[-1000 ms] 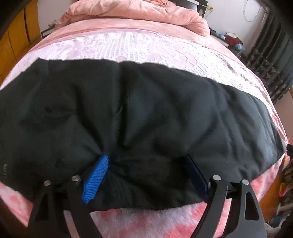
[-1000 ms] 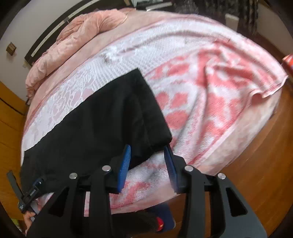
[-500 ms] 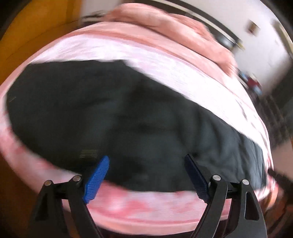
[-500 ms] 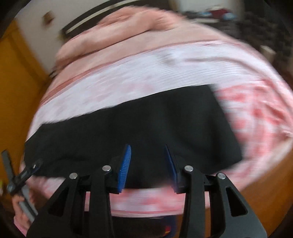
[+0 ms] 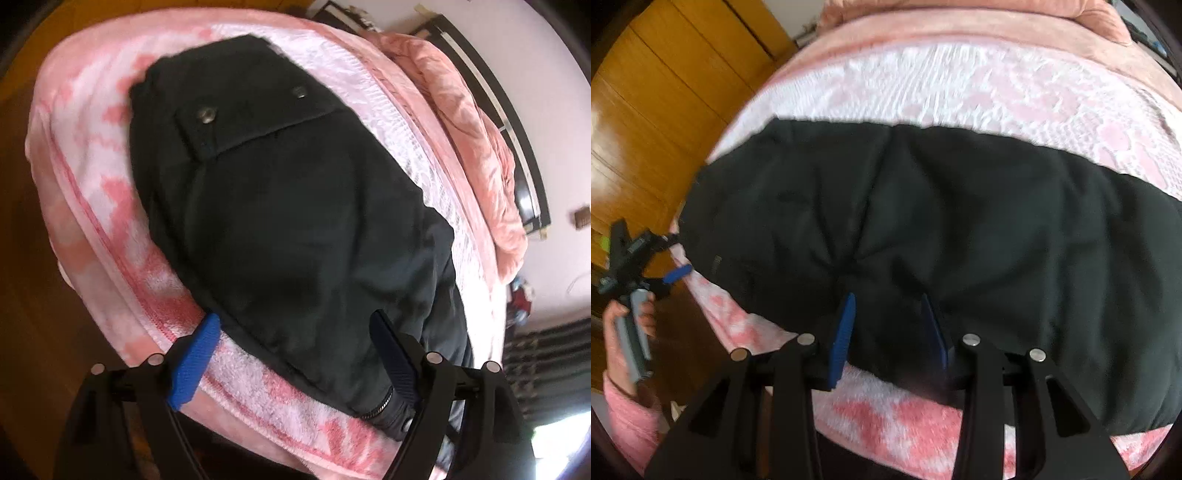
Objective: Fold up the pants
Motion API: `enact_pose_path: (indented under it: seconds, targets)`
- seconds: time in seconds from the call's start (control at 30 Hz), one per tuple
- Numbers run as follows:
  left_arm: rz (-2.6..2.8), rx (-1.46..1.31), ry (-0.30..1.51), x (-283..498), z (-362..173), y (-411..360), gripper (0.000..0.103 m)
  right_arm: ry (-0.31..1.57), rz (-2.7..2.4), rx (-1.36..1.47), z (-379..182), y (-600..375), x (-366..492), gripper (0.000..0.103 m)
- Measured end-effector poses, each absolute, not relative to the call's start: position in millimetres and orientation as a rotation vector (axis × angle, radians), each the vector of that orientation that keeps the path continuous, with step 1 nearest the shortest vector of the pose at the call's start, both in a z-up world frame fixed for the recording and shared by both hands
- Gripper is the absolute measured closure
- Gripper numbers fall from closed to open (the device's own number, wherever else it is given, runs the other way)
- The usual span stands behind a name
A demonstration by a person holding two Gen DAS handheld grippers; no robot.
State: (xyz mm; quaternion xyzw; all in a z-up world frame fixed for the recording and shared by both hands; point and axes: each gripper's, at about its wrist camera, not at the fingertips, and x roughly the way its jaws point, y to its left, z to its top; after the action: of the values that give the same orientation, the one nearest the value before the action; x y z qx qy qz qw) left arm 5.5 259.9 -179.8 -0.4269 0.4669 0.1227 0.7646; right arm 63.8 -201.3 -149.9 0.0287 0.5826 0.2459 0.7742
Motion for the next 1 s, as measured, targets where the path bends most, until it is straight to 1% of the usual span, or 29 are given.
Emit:
enact_pose_path:
  seconds: [0.1,0.2,0.37,0.43,0.63,0.67,0.7,0.73,0.77,0.83,0.87,0.93,1.0]
  targets:
    - [0.245,-0.978,1.001,1.2,-184.9,267.3,0.021,1.302,0.507,0.047,-167.4,-198.5,70.2,0.066]
    - [0.226,-1.057,0.966,-9.5,-185.4,277.1,0.023,1.305,0.521,0.067,-170.1,-202.4,72.8,0.066]
    - [0.154,-1.144,0.912,-16.1,-186.2,292.5,0.024,1.31,0.527,0.078,-174.1,-206.2,75.1,0.066]
    - [0.138,-1.173,0.895,-17.1,-189.6,297.2,0.024,1.305,0.526,0.069,-174.9,-203.3,74.4,0.064]
    - [0.113,-1.209,0.835,-20.3,-196.2,299.0,0.025,1.296,0.528,0.045,-175.9,-197.8,72.2,0.062]
    - [0.108,-1.205,0.816,-19.6,-193.9,297.1,0.028,1.296,0.528,0.042,-175.9,-197.6,71.8,0.062]
    - [0.106,-1.189,0.805,-19.1,-192.5,295.7,0.036,1.294,0.529,0.038,-175.6,-197.5,70.6,0.061]
    - [0.121,-1.153,0.815,-18.0,-192.1,294.7,0.045,1.293,0.53,0.035,-175.8,-196.3,70.4,0.061]
    - [0.142,-1.13,0.839,-16.1,-193.5,293.7,0.059,1.292,0.53,0.034,-176.0,-195.6,70.0,0.06]
    - [0.195,-1.087,0.875,-14.2,-196.8,292.6,0.075,1.291,0.532,0.033,-176.4,-194.9,69.7,0.058]
    - [0.196,-1.087,0.866,-15.7,-195.2,292.1,0.083,1.291,0.532,0.032,-177.2,-193.4,69.9,0.058]
    - [0.194,-1.057,0.83,-20.6,-183.5,287.1,0.089,1.287,0.535,0.023,-177.2,-192.0,69.1,0.058]
    - [0.208,-1.017,0.799,-27.0,-169.4,279.8,0.092,1.286,0.538,0.024,-177.4,-192.0,69.3,0.058]
